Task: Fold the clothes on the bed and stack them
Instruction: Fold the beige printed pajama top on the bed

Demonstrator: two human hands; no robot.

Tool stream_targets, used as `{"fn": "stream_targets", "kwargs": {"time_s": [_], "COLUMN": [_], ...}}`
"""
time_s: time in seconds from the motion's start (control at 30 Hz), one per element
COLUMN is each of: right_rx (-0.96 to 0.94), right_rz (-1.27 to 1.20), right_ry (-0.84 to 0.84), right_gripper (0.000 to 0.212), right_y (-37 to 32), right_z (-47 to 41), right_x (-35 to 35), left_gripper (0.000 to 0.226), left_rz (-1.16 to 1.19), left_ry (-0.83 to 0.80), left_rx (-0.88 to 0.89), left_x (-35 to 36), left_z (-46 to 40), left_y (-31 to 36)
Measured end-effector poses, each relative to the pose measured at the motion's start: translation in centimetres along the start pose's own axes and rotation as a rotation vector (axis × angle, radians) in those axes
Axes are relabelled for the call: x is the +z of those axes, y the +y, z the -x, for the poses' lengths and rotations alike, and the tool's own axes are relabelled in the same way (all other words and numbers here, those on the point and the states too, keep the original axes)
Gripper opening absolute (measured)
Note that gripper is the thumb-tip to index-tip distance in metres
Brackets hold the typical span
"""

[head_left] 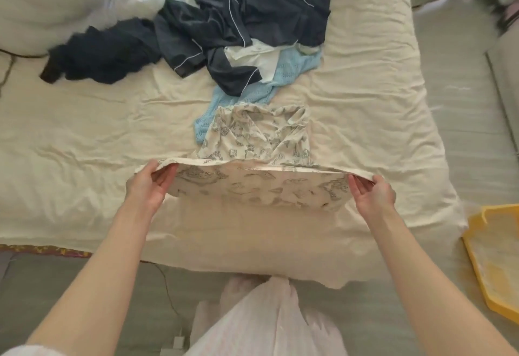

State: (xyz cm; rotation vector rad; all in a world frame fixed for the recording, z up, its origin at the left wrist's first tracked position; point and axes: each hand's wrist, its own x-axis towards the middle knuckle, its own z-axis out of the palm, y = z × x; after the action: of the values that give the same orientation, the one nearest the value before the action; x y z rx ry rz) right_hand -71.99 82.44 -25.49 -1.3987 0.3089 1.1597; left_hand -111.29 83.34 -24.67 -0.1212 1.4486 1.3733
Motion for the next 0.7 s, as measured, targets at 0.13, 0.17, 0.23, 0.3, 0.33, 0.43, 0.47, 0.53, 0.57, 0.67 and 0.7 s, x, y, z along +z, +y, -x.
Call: {"fn": "stream_targets", "kwargs": {"time_s": [0.13,0.17,0.23,0.3,0.33,0.43,0.47,0.53,0.57,0.67,0.7], "right_rx": [-0.060,-0.072,-0.085,-0.100,-0.120,-0.325,-0.384,-0.333,-0.238,0.163,0.280], "right_rz": [-0.020,-0.023,0.000,0.136,0.257,0.808,0.951,1.010,0.954,0.702,0.592], "right_ry": [-0.028,-0.039,-0.106,-0.173,-0.178,-0.051,-0.031,0.043,0.102,0.214,0.236], "right_gripper": [0.010,0.009,0.016,0.036,0.041,0.032,0.027,0.028,0.033,0.045,0.048], "right_y": [-1.7,-1.8,-1.6,-0.7,0.3,4.7,6.5,10.0,11.6,15.0,15.5], "right_z": [-4.6,-6.1,-9.1,-11.7,-12.5,-13.1,-12.9,-12.0,-11.4,-9.8,-9.6], "right_x": [7.4,8.9,11.5,13.0,13.3,12.4,11.5,9.3,8.0,4.5,3.6], "left_gripper": [0.008,0.007,0.013,0.028,0.031,0.028,0.035,0.047,0.049,0.020,0.018], "left_rz": [-0.057,-0.084,-0.197,-0.426,-0.532,-0.796,-0.860,-0.911,-0.892,-0.661,-0.560], "left_ry": [-0.088,-0.115,-0.186,-0.248,-0.258,-0.090,0.006,0.238,0.338,0.399,0.366], "left_rx": [0.035,0.040,0.059,0.067,0.062,0.112,0.126,0.110,0.058,-0.229,-0.319], "left_x": [7.5,9.2,11.7,13.0,13.2,11.1,9.7,6.6,5.1,2.0,1.6], "left_z": [-6.1,-8.0,-11.8,-15.0,-16.3,-18.2,-18.2,-17.8,-17.5,-16.2,-16.0], "left_y": [2.6,2.9,2.8,1.6,0.7,-3.2,-4.5,-6.7,-7.6,-9.6,-10.1]}}
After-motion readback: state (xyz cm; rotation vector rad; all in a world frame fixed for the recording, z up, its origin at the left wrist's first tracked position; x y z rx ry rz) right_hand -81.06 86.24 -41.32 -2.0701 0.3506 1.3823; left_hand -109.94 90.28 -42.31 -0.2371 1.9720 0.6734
